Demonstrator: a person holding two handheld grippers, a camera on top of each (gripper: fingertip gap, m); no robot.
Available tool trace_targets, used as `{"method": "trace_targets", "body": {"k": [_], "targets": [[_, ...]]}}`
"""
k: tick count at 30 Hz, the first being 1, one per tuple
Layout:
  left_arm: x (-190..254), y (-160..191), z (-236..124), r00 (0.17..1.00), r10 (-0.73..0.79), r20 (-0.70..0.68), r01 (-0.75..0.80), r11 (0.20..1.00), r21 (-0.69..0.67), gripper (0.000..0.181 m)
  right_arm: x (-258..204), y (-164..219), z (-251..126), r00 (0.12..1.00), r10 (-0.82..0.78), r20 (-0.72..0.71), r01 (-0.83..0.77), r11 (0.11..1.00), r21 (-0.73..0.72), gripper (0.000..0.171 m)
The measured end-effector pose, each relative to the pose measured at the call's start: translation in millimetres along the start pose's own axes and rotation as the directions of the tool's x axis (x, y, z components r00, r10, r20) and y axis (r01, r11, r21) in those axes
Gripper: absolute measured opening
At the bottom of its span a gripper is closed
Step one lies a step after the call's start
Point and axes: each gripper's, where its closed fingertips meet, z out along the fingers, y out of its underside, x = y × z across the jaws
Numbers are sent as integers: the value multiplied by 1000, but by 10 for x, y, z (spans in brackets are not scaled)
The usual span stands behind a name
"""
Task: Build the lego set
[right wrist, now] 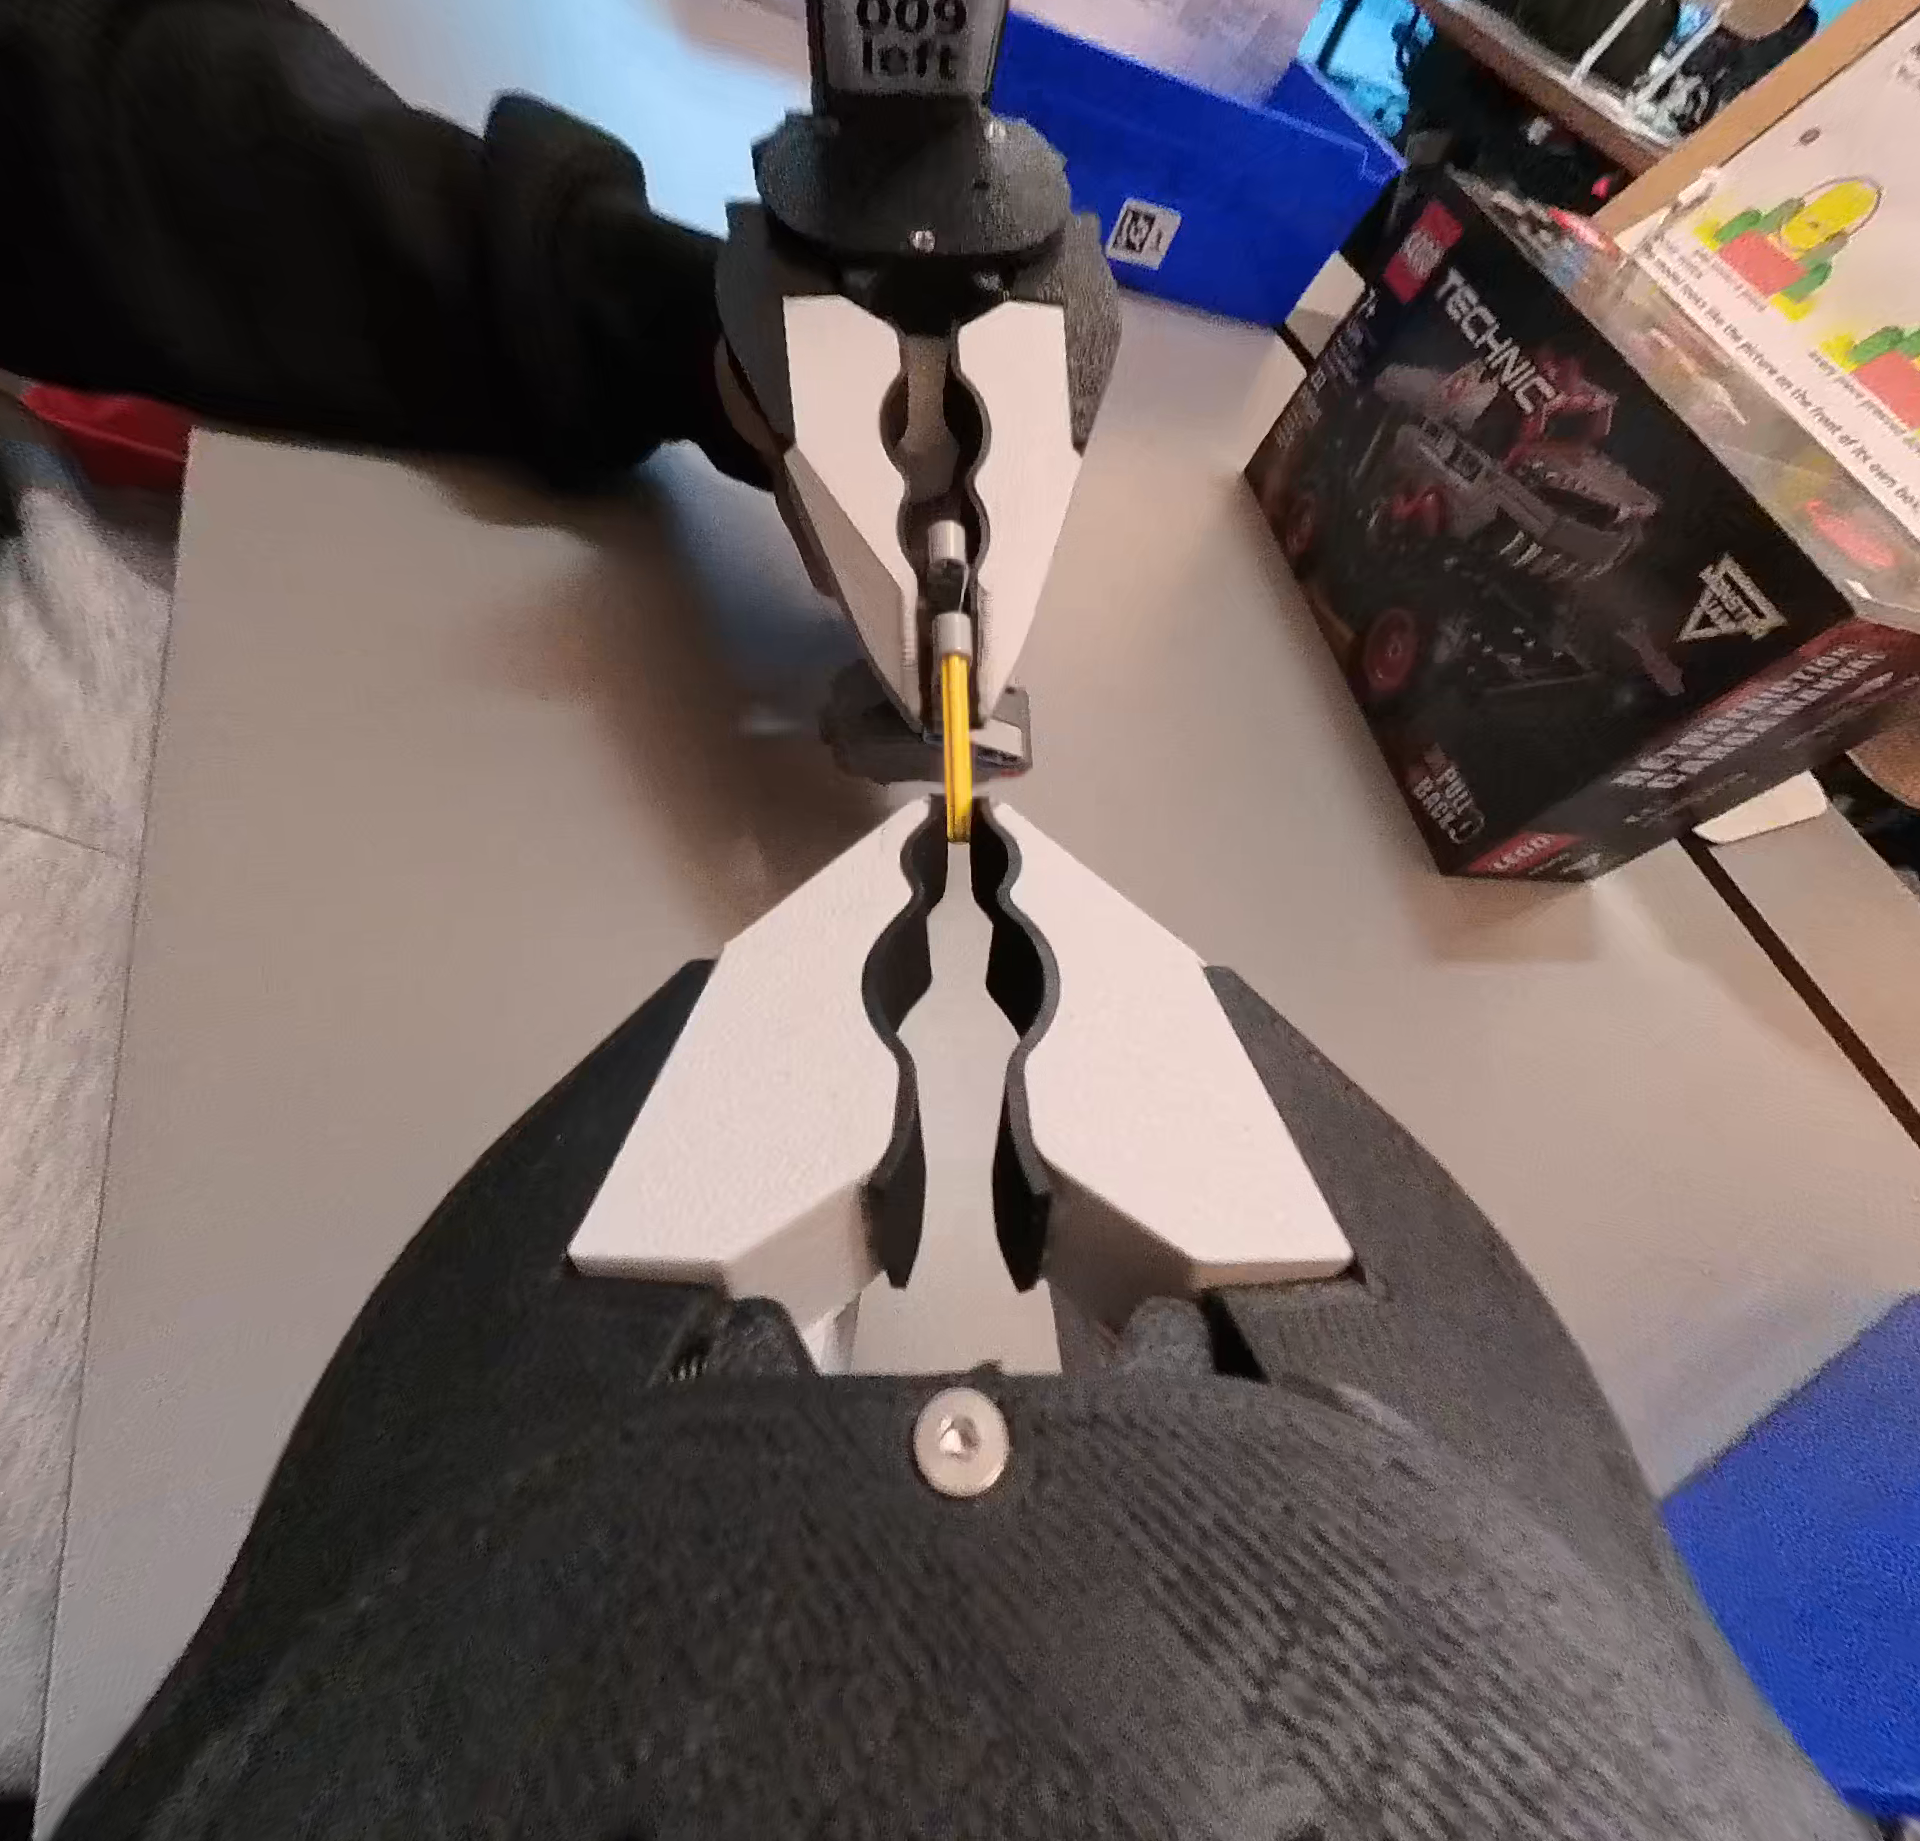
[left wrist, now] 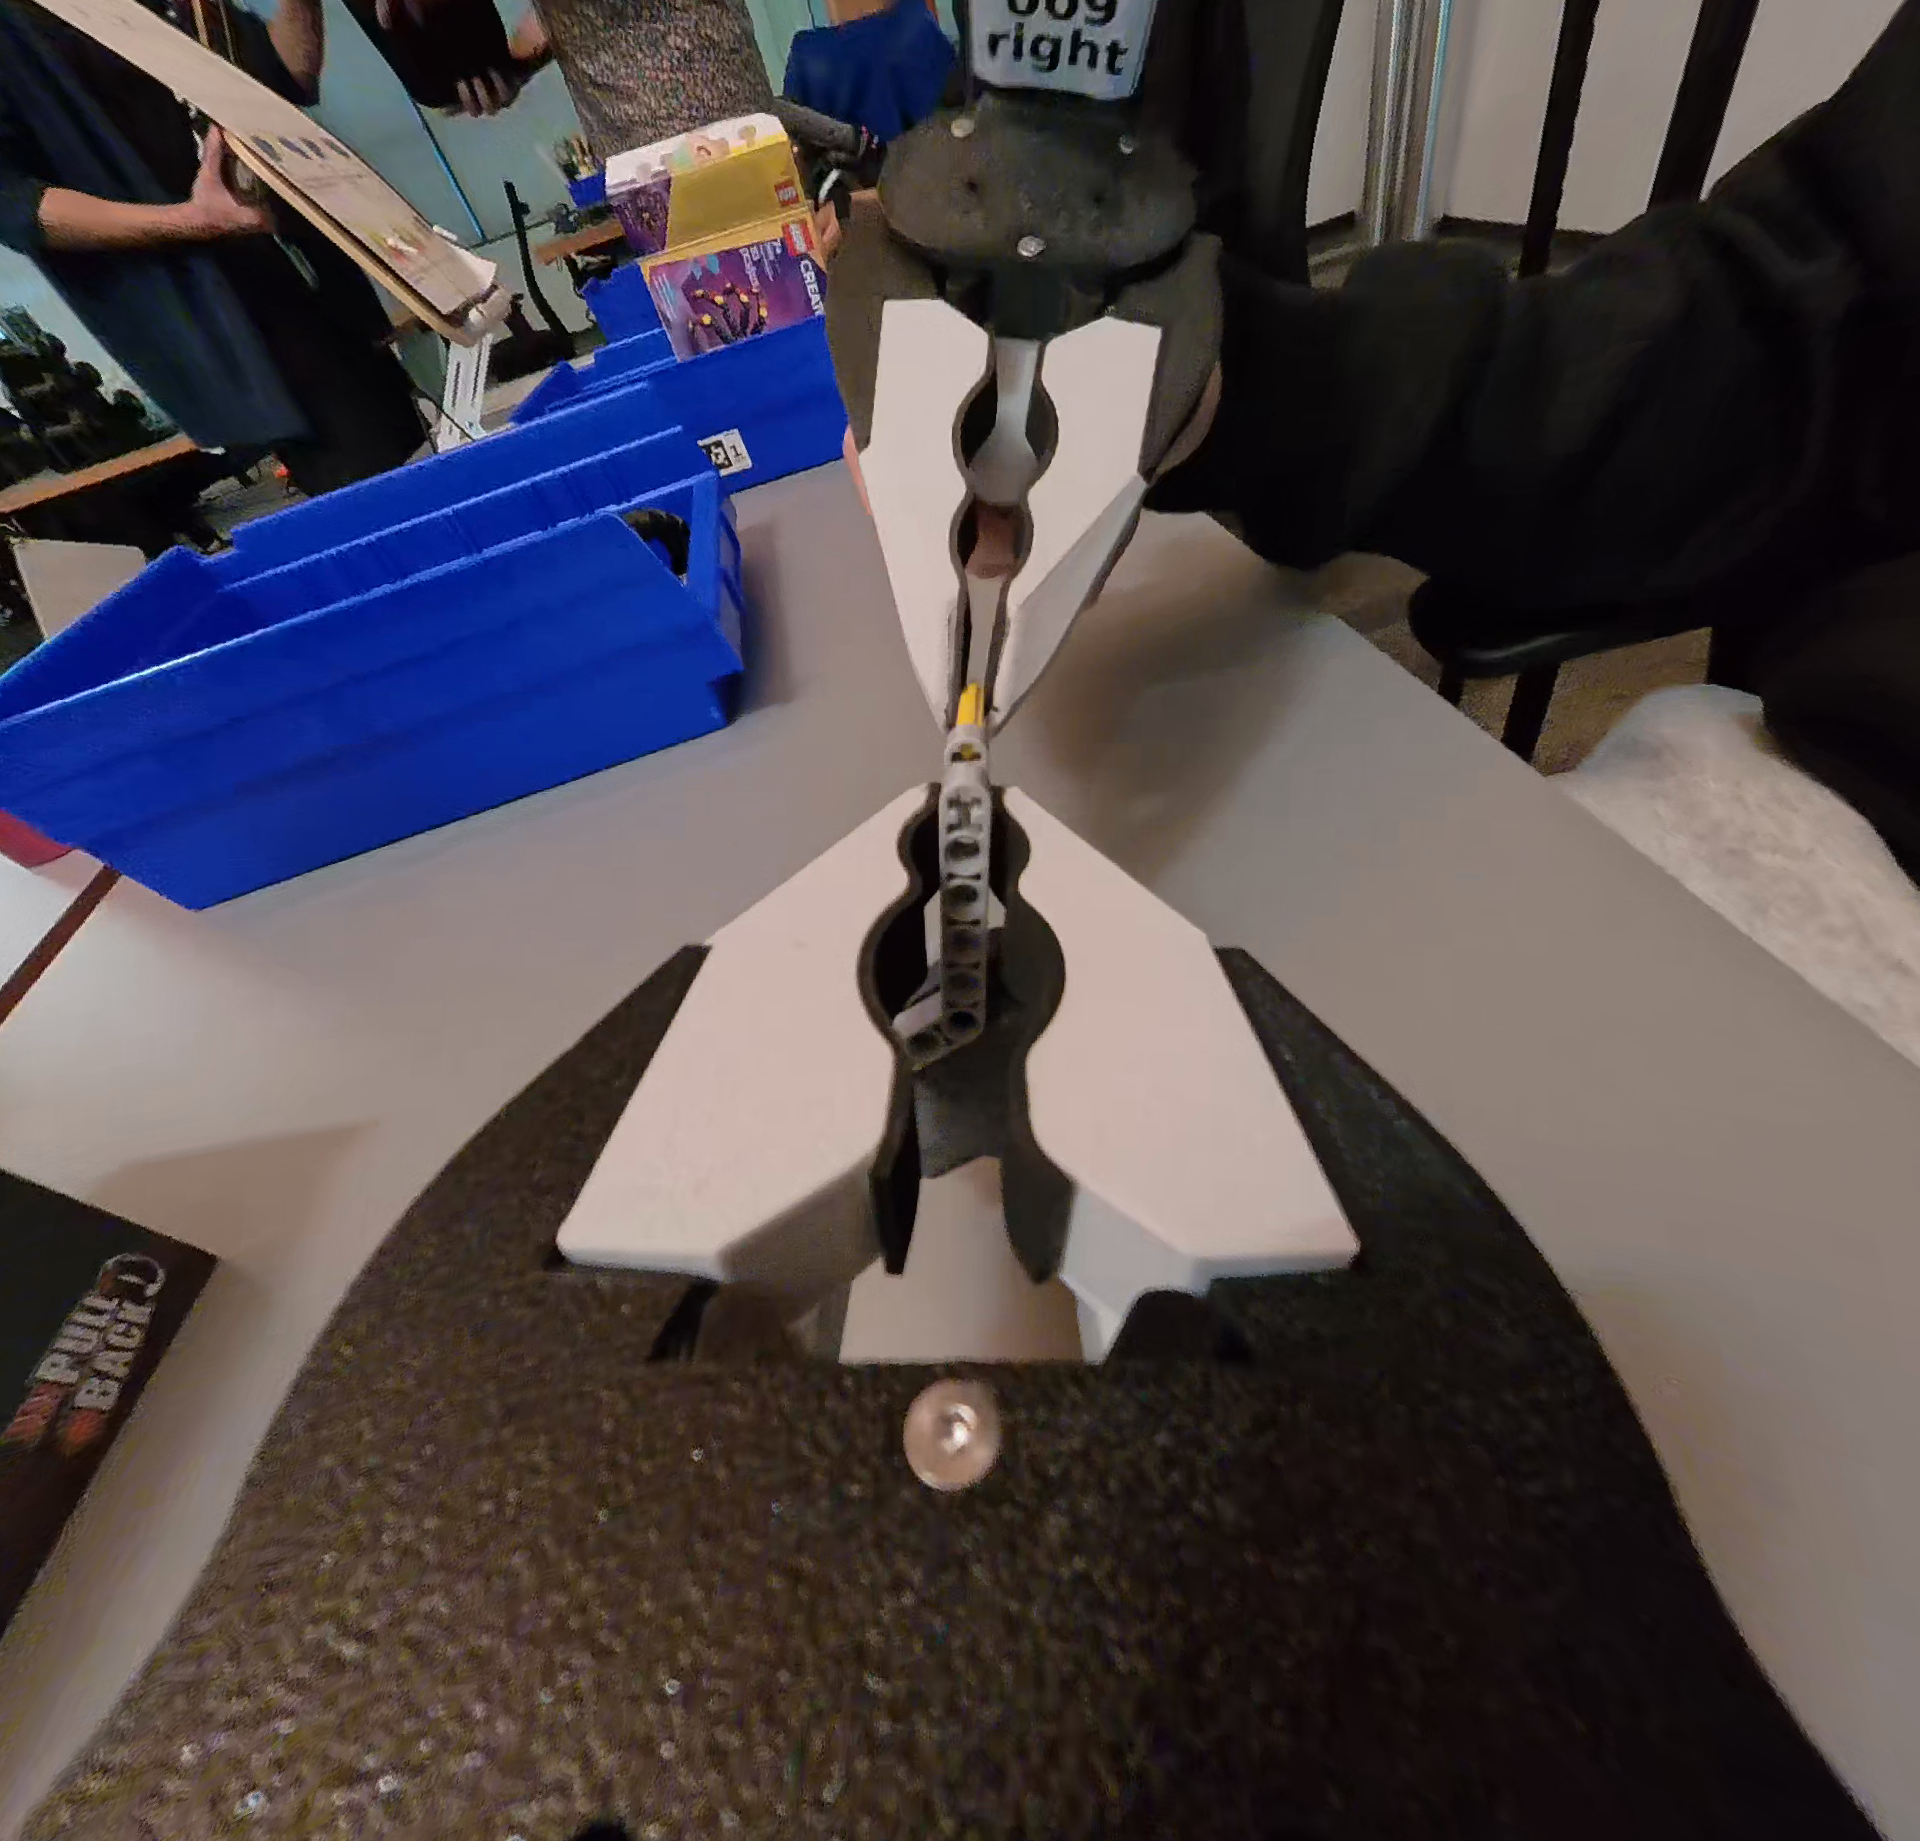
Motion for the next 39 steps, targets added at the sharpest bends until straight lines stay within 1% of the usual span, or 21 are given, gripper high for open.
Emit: {"method": "trace_targets", "body": {"k": [2, 6, 9, 10, 11, 12, 14, 15, 17, 19, 21, 23, 24, 25, 27, 28, 29, 32, 35, 37, 39], "targets": [[6, 47, 11, 1000, 21, 9, -21, 999, -30, 5, -20, 61, 30, 1000, -27, -8, 26, 997, -70, 4], [34, 66, 12, 999, 35, -7, -36, 997, -68, 5, -40, 81, 56, 998, -57, -9, 56, 992, -109, 4], [3, 69, -10, 1000, 16, -3, -16, 998, -62, 5, -30, 80, 50, 998, -61, -14, 59, 992, -111, 4], [-57, 72, -75, 1000, 10, 20, -10, 999, -48, 5, 18, 161, 1, 997, -67, -35, 61, 986, -157, 4], [-173, 62, -208, 998, -14, 64, 15, 1000, -14, 5, 168, 363, -140, 990, -94, -108, 63, 962, -265, 4], [-304, 17, -376, 993, -56, 108, 51, 998, 46, 5, 279, 480, -320, 984, -77, -162, 27, 956, -291, 4], [-459, -48, -572, 981, -116, 157, 96, 987, 132, 5, 353, 212, -617, 981, 94, -172, -97, 995, -9, 3], [-463, -58, -565, 980, -121, 158, 98, 984, 150, 5, 465, 186, -761, 968, 103, -231, -98, 995, 33, 4], [-384, -43, -446, 987, -105, 124, 89, 988, 126, 5, 620, 335, -942, 946, 93, -311, -107, 994, -26, 4], [-291, 29, -316, 993, -65, 95, 60, 996, 60, 5, 847, 433, -1140, 893, 91, -440, -110, 994, -18, 4], [-215, 85, -224, 996, -55, 63, 54, 998, 26, 5, 1026, 622, -1304, 849, 147, -508, -185, 982, -25, 4], [-165, 119, -172, 998, -53, 40, 52, 999, 8, 5, 1392, 895, -1582, 716, 148, -683, -268, 960, -74, 3], [-148, 129, -159, 998, -51, 33, 51, 999, 2, 5, 1545, 988, -1661, 675, 146, -723, -296, 951, -84, 3], [-142, 127, -153, 998, -49, 31, 49, 999, 4, 5, 1683, 1080, -1692, 657, 155, -738, -328, 940, -95, 3], [-141, 127, -156, 998, -50, 30, 50, 999, 4, 5, 1913, 1280, -1672, 644, 186, -742, -403, 907, -122, 4], [-144, 126, -157, 998, -52, 33, 52, 999, 9, 5, 1996, 1340, -1630, 652, 199, -731, -418, 899, -128, 13], [-144, 126, -157, 998, -55, 32, 54, 998, 15, 5, 2055, 1393, -1583, 660, 218, -719, -429, 895, -123, 31], [-155, 126, -162, 998, -60, 36, 59, 998, 25, 5, 2046, 1483, -1502, 669, 312, -675, -491, 867, -85, 57], [-169, 127, -170, 997, -68, 41, 66, 997, 30, 5, 2029, 1343, -1610, 644, 275, -714, -408, 913, -16, 69], [-183, 112, -169, 996, -81, 48, 79, 996, 41, 5, 1915, 1246, -1661, 613, 295, -734, -433, 901, 0, 81], [-178, 38, -176, 994, -106, 36, 102, 991, 90, 5, 1614, 936, -1449, 662, 356, -660, -444, 895, 37, 86]]}}
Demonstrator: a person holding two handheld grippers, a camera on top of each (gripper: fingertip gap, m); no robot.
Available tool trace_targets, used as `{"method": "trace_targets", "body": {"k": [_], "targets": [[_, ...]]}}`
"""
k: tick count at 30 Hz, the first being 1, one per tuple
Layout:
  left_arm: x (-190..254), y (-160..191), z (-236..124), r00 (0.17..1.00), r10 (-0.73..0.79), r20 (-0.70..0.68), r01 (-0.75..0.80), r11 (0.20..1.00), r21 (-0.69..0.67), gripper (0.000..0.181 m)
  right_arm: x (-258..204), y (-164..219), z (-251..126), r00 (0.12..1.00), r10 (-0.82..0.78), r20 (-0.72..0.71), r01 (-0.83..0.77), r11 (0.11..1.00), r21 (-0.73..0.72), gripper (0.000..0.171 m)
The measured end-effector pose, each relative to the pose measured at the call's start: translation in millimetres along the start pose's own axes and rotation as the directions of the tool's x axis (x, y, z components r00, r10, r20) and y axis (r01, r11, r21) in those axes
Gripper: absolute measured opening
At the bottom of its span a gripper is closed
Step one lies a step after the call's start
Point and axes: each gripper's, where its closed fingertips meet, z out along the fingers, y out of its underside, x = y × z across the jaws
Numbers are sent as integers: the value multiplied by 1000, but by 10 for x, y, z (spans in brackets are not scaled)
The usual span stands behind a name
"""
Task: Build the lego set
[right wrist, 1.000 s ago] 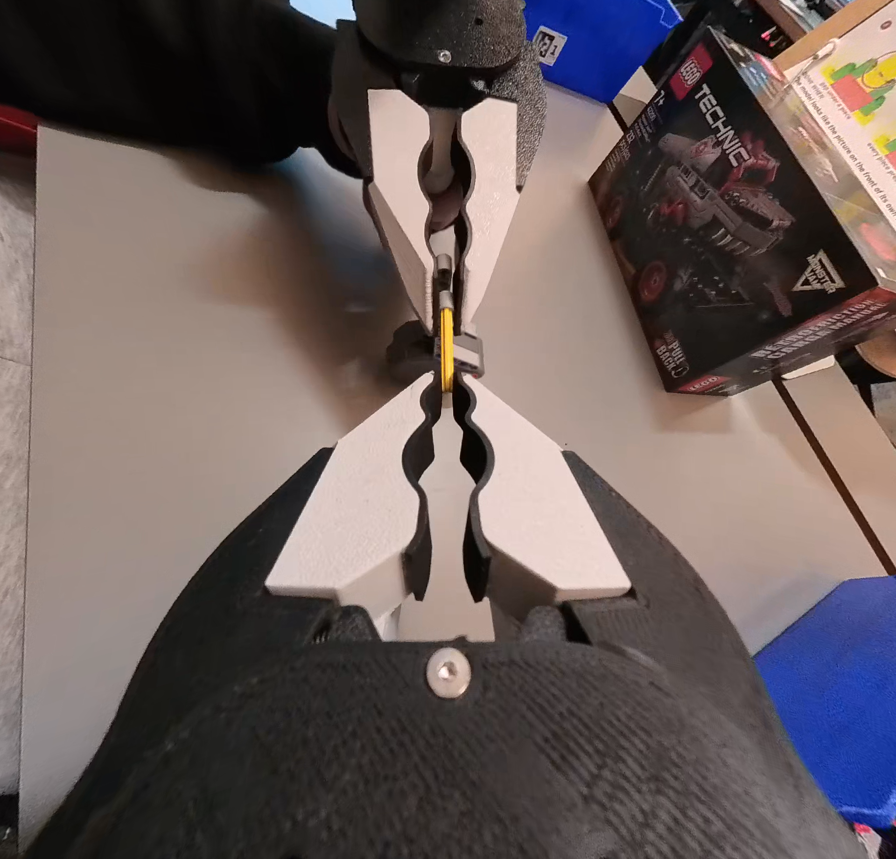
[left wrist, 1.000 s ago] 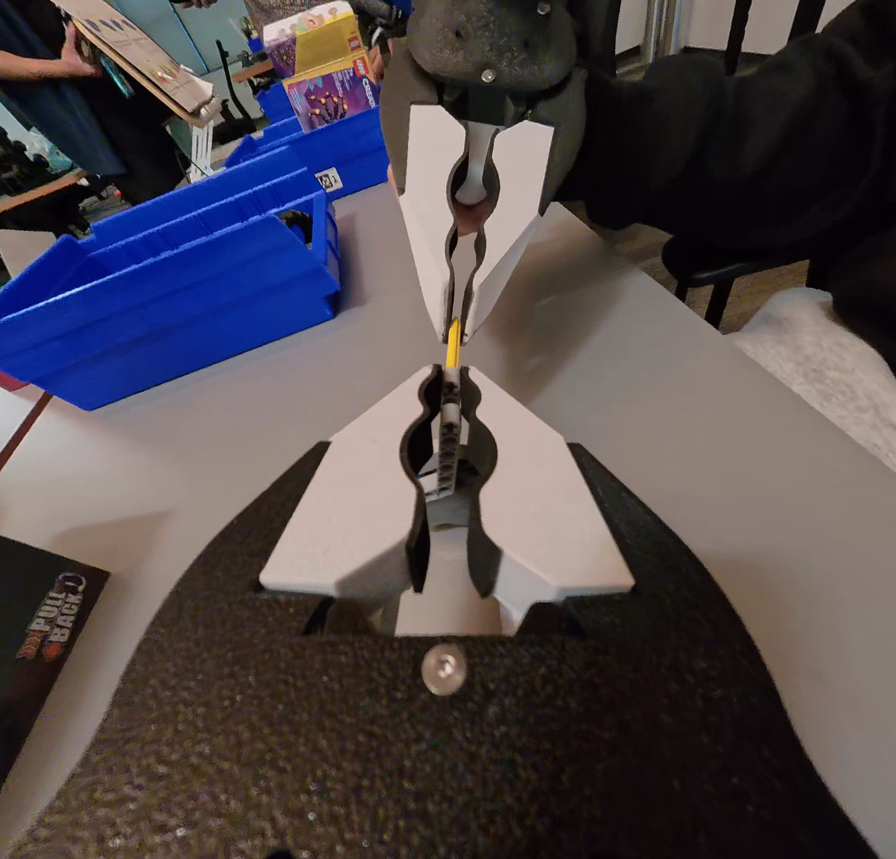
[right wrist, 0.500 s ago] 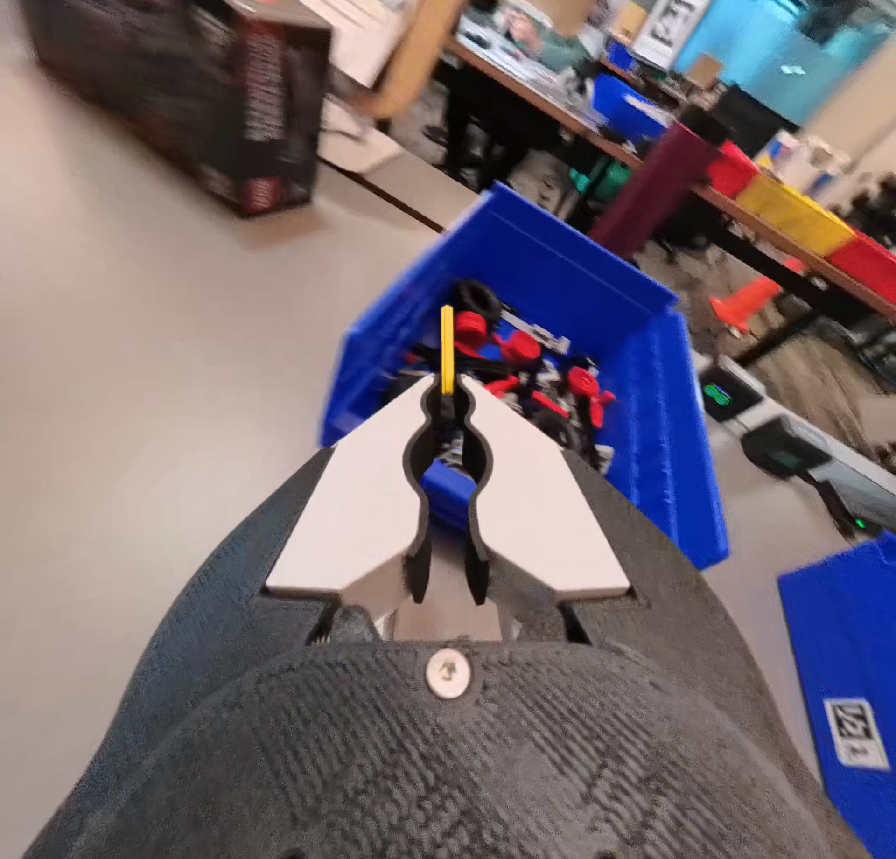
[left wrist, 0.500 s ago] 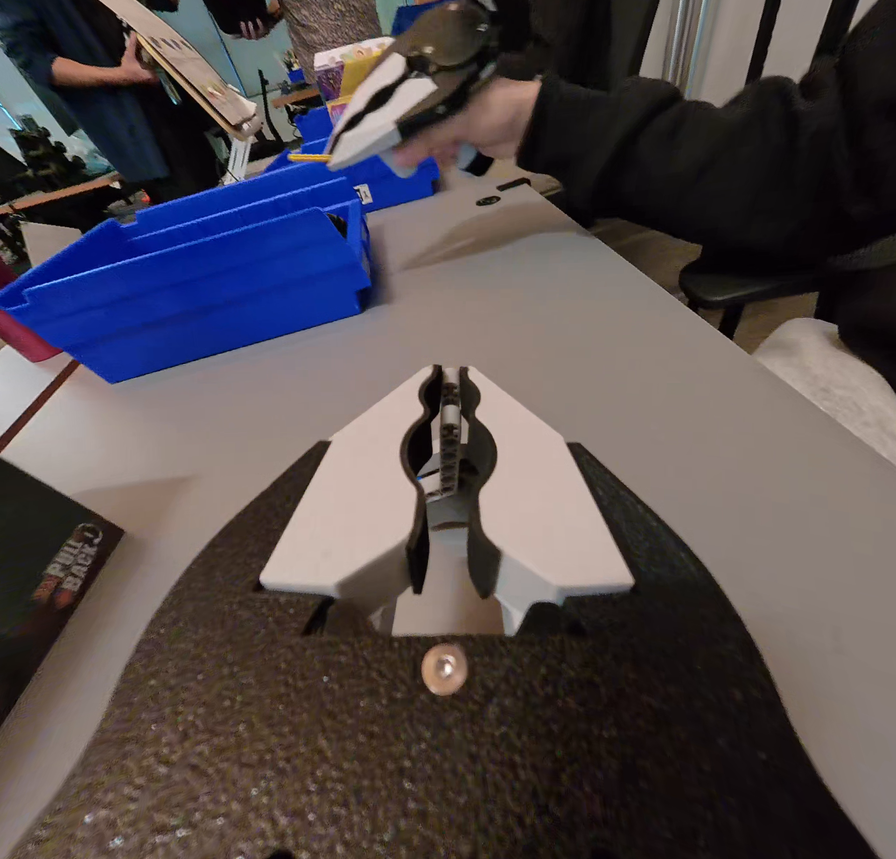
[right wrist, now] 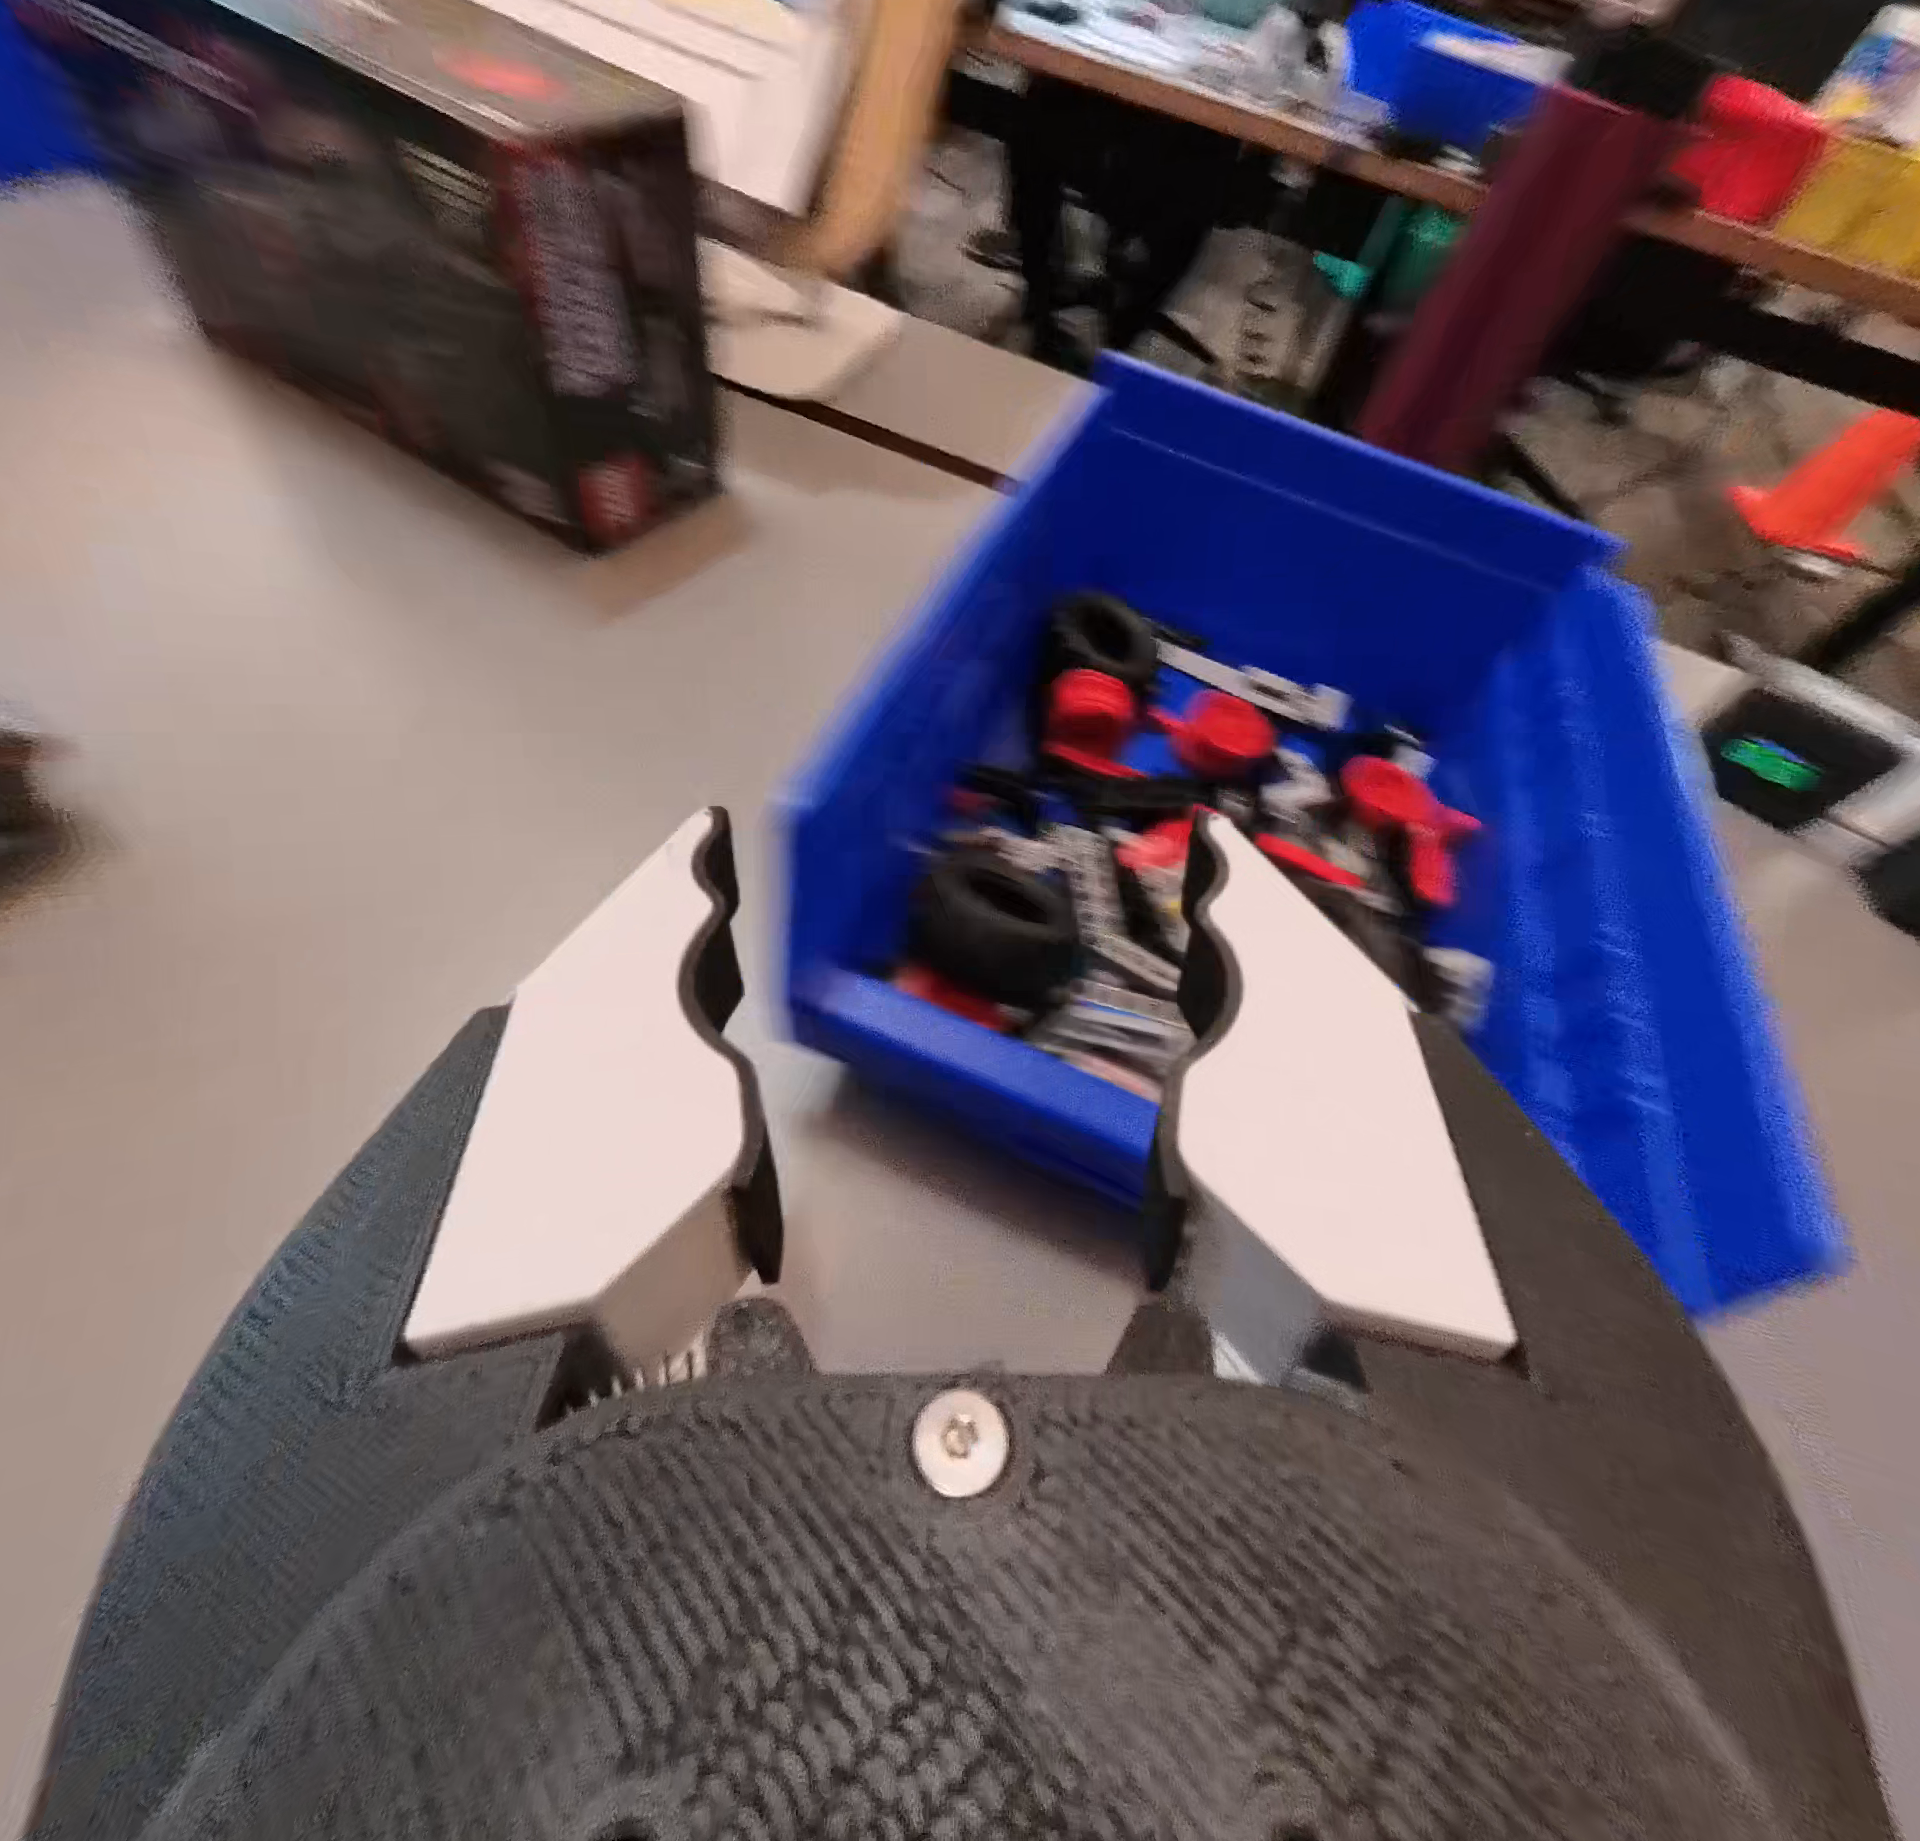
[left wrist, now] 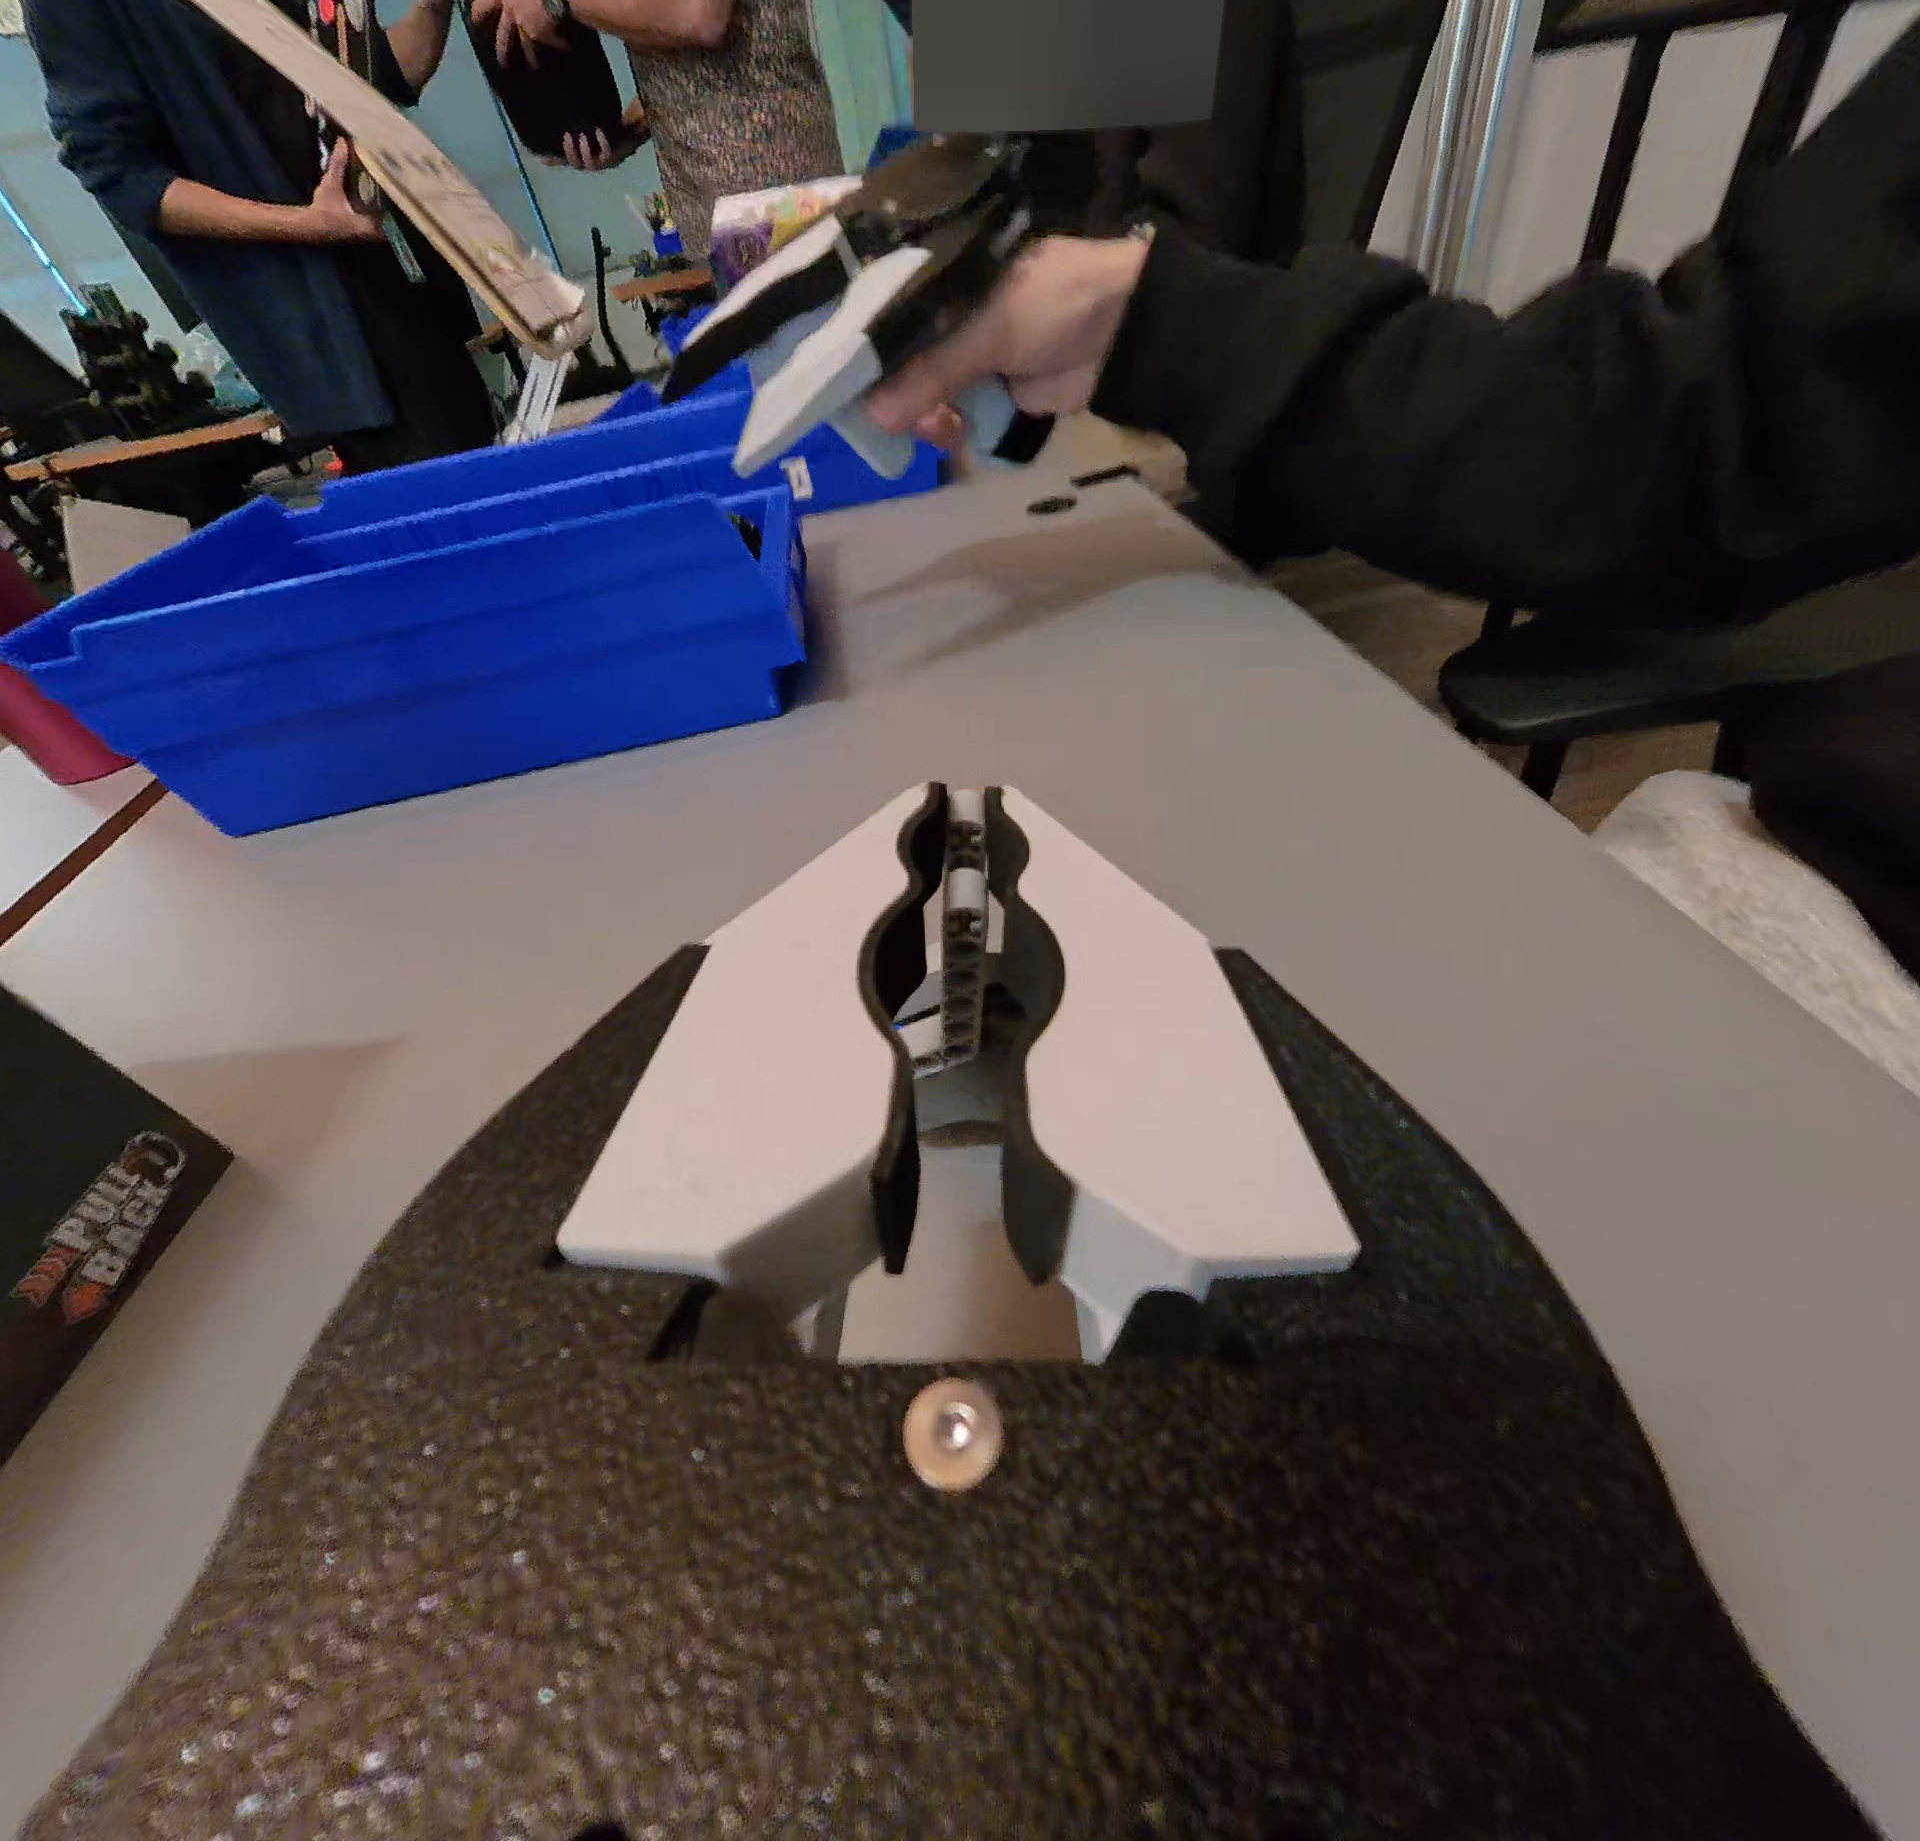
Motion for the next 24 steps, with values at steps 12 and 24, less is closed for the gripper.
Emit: {"method": "trace_targets", "body": {"k": [12, 24], "targets": [[240, -491, -136, 979, -53, -195, 115, 940, 322, 5, -2719, -370, -121, 727, -247, 641, 109, 963, 247, 44], [315, -522, -130, 968, -57, -246, 139, 934, 330, 5, -2800, -338, -111, 715, -337, 613, 176, 935, 308, 6]]}}
